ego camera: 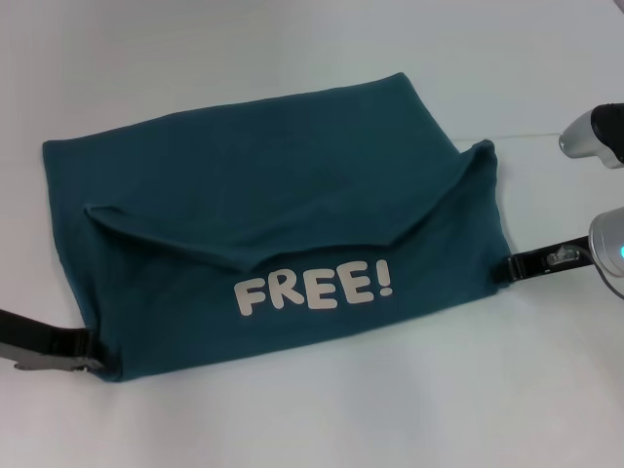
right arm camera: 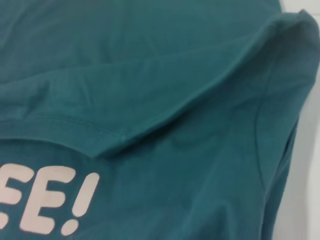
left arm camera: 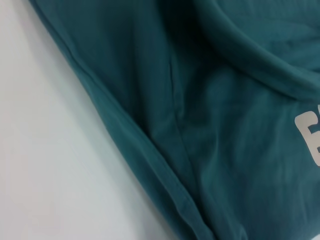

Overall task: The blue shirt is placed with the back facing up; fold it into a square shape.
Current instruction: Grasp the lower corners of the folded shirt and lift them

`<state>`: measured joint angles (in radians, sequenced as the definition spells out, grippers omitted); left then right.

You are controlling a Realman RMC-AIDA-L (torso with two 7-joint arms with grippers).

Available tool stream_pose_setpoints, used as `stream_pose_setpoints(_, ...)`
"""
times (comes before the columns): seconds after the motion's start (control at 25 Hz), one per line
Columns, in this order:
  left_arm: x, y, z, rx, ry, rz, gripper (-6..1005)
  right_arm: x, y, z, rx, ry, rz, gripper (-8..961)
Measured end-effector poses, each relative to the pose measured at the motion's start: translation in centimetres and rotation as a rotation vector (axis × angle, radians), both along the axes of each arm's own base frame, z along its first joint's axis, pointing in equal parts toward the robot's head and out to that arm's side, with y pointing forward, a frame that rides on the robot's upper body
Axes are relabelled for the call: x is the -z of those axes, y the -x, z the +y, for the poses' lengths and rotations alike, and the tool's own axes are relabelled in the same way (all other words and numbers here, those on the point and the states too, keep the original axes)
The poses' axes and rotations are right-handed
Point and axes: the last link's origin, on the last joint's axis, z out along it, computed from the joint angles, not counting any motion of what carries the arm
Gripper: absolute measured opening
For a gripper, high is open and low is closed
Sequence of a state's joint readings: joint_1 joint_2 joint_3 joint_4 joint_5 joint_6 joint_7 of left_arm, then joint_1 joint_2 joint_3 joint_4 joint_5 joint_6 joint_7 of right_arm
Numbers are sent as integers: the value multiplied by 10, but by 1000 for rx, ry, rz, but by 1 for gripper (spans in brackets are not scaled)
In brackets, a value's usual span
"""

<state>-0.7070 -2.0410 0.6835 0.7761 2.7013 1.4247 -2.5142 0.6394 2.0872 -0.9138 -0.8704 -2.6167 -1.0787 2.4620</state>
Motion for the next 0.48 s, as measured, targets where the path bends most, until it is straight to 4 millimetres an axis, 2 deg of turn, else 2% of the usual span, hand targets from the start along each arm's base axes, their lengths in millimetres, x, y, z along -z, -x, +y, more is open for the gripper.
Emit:
stream_pose_setpoints(0.08, -1, 0, -2, 6, 16, -3, 58, -2, 3, -1, -13, 20, 0, 101)
stream_pose_setpoints(0.24, -10, 3, -8, 2, 37, -24, 58, -10, 13, -11, -48, 110, 1, 96)
stream_pose_setpoints(0.48, -22, 11, -30, -26, 115, -57, 58, -20, 24, -29, -62, 241, 12, 93)
